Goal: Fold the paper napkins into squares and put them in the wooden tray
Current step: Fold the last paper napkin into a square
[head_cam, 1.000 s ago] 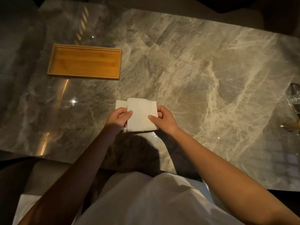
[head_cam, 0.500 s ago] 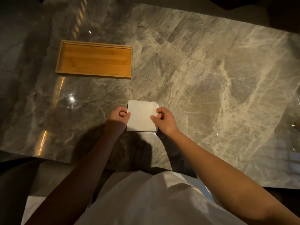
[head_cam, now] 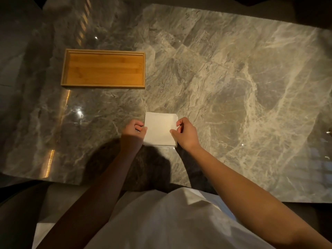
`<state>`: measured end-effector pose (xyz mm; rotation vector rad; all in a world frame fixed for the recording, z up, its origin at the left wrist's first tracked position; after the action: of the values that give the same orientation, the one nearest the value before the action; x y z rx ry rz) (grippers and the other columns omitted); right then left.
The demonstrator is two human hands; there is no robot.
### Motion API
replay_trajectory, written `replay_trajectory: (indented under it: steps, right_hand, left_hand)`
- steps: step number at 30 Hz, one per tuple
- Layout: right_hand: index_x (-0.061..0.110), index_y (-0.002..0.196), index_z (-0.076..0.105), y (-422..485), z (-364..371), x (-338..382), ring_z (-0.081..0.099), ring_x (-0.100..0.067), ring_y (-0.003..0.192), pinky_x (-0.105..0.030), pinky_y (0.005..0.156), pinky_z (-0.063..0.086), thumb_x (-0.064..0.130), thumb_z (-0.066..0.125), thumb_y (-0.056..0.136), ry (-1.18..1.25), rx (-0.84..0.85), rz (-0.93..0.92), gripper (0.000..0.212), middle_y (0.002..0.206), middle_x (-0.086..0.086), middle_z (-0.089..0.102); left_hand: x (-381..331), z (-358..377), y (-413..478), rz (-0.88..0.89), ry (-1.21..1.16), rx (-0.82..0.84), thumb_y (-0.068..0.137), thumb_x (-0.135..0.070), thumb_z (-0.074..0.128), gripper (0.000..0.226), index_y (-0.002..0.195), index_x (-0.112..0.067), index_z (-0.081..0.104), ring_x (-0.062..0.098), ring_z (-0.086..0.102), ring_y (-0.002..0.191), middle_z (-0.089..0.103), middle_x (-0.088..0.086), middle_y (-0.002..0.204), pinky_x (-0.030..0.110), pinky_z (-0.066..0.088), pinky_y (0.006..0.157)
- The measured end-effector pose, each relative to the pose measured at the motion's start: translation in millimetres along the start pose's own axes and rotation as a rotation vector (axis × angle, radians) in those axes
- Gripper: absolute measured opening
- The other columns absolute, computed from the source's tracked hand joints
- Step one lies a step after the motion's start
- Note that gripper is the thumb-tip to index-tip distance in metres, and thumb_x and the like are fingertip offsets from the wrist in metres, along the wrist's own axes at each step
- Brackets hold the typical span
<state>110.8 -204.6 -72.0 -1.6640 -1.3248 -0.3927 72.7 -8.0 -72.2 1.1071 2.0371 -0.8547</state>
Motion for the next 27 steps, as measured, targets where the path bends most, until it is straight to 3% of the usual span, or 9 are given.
replay_trajectory:
  steps: [4,8,12,16,27]
  right_hand:
    - [0.01,0.097,0.048,2.4,-2.1,0.4,0.047,-0.009,0.054,-0.023,0.055,0.038,0.006,0.068,0.079,-0.031,0.001,-0.005,0.027,0.06,0.003,0.049]
    - [0.01,0.1,0.048,5.2,-2.2,0.9,0.05,-0.011,0.058,-0.024,0.056,0.039,0.008,0.068,0.079,-0.059,0.017,0.003,0.029,0.064,0.002,0.051]
    - [0.01,0.101,0.049,6.6,-1.7,0.3,0.051,-0.012,0.06,-0.023,0.055,0.04,0.009,0.068,0.079,-0.086,0.02,0.006,0.029,0.066,0.002,0.053]
    - [0.013,0.099,0.047,7.3,-1.8,-1.2,0.051,-0.01,0.058,-0.023,0.054,0.04,0.009,0.068,0.078,-0.08,0.019,0.006,0.03,0.065,0.003,0.052]
    - [0.015,0.1,0.047,9.7,-0.3,-2.3,0.053,-0.011,0.059,-0.025,0.057,0.044,0.012,0.07,0.079,-0.1,0.027,0.017,0.031,0.066,0.002,0.054]
  left_hand:
    - [-7.7,-3.0,-2.9,0.084,0.101,-0.031,0.075,-0.003,0.069,0.012,0.084,0.002,0.064,0.025,0.054,0.062,0.062,0.017,0.069,0.027,0.044,0.061]
    - [-14.6,-4.7,-7.0,0.095,0.18,-0.028,0.079,-0.012,0.07,0.017,0.088,0.002,0.065,0.031,0.059,0.068,0.065,0.018,0.073,0.033,0.048,0.065]
    - [-14.3,-0.9,-2.1,-0.13,0.16,0.112,0.083,-0.019,0.066,0.022,0.096,-0.002,0.065,0.029,0.059,0.082,0.065,0.017,0.09,0.026,0.041,0.071]
    - [-18.0,9.7,4.0,-0.251,0.168,0.296,0.085,-0.022,0.062,0.031,0.108,-0.002,0.061,0.032,0.056,0.099,0.062,0.019,0.107,0.03,0.041,0.08]
    - [-20.0,4.5,2.8,-0.43,-0.101,0.351,0.084,-0.014,0.065,0.036,0.116,-0.005,0.054,0.026,0.055,0.101,0.059,0.015,0.117,0.027,0.04,0.081]
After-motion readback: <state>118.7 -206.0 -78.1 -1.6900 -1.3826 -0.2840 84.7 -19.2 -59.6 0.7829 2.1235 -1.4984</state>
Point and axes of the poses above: each hand's wrist, its own y-axis towards the middle knuckle, its own z-axis out of the palm, x = y × z, the point moved 4 cm from there along y, towards the middle knuckle
